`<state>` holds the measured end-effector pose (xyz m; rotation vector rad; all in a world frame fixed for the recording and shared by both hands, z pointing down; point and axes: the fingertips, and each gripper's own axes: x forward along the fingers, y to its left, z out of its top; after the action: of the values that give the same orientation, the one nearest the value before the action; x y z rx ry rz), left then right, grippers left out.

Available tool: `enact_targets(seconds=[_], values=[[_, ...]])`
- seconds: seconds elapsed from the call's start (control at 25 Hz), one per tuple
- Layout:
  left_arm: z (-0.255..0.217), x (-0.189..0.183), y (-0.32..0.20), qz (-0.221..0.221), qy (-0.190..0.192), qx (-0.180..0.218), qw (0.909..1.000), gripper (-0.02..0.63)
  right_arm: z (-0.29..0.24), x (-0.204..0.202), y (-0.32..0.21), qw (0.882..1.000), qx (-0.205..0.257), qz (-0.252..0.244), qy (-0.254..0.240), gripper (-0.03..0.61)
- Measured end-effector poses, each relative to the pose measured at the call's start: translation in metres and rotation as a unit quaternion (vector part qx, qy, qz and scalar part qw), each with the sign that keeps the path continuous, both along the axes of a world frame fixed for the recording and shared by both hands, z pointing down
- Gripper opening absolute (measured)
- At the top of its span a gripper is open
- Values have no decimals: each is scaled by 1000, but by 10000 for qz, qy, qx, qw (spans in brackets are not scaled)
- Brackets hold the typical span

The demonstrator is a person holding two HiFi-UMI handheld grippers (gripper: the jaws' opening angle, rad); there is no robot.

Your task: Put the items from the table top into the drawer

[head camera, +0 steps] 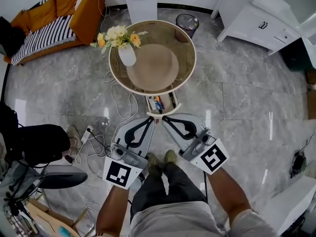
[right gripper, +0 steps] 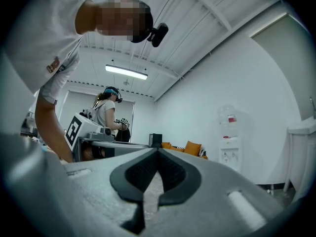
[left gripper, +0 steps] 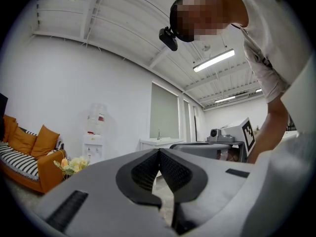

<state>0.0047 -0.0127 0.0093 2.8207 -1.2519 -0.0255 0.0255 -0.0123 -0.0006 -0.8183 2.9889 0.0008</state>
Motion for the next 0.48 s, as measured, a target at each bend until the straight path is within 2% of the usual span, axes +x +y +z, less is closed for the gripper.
enact_targets(seconds=[0.48], values=[[-55, 3, 55, -75, 38, 145, 9999, 0, -57, 19, 62, 9998, 100, 165, -72, 0]])
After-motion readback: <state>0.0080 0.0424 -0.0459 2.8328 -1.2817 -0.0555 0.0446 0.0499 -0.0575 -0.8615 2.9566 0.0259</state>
